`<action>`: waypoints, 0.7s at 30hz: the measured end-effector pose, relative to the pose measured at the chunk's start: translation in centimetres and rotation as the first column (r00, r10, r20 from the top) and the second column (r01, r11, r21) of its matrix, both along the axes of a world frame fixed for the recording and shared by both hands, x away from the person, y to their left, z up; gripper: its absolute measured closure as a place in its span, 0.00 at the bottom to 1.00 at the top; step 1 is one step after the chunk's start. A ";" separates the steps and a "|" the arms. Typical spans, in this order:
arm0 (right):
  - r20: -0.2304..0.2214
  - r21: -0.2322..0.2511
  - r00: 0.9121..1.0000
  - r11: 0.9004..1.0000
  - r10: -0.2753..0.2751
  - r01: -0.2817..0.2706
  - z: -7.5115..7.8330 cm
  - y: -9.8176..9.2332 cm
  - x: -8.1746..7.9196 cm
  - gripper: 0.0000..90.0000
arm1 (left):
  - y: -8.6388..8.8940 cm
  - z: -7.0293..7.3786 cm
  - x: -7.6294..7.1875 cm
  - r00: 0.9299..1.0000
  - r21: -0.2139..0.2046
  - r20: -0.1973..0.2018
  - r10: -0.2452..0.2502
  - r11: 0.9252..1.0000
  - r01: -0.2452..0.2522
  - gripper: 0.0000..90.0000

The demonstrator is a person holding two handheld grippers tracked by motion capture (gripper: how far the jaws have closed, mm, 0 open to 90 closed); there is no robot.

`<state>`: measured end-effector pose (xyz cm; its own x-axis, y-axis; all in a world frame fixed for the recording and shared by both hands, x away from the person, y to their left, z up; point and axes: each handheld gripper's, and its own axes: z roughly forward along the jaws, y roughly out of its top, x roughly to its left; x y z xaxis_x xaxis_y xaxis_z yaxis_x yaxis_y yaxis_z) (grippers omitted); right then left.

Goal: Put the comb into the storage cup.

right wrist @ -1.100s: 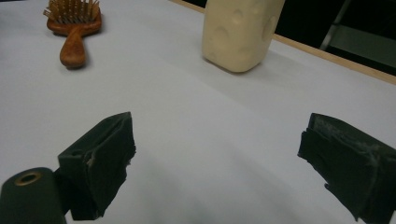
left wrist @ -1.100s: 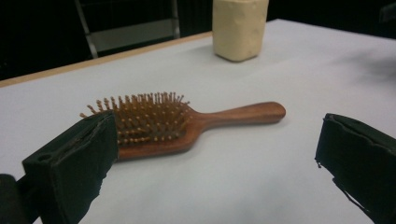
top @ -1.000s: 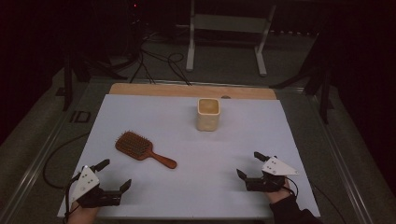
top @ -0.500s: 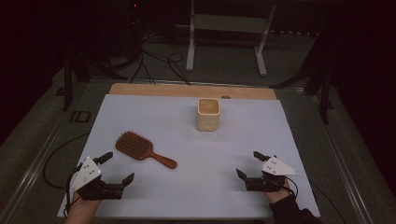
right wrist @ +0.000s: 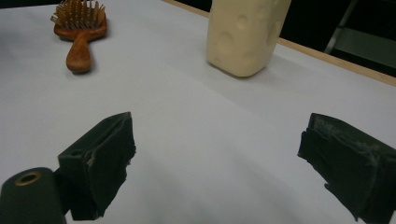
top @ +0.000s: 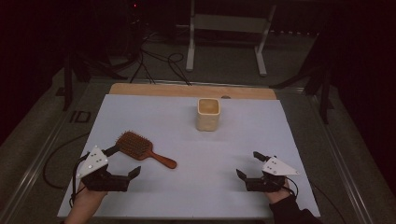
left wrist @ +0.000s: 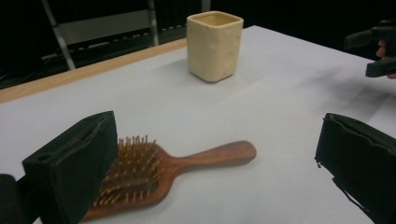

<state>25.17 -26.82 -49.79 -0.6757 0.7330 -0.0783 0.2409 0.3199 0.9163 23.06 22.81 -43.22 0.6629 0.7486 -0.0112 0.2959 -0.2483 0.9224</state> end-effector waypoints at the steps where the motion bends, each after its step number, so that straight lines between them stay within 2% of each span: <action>1: -0.004 0.001 1.000 1.000 0.000 0.000 0.0 0.0 0.0 0.10 | -0.2 0.2 0.1 1.000 0.002 -0.006 -0.004 1.000 0.004 0.00; 10: 0.000 0.007 1.000 1.000 0.010 -0.010 0.0 0.0 0.0 0.10 | -2.1 1.5 1.1 0.997 0.039 -0.016 -0.075 0.996 0.076 0.00; 21: 0.002 0.008 1.000 1.000 0.011 -0.011 0.1 0.0 -0.1 0.10 | -4.5 2.2 2.8 0.994 0.063 -0.058 -0.095 0.993 0.099 0.00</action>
<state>25.12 -26.84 -49.72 -0.6839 0.7259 -0.0736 0.2358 0.3154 0.9192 25.88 18.28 -41.07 0.7321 0.6812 -0.0025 0.3175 -0.3380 0.8860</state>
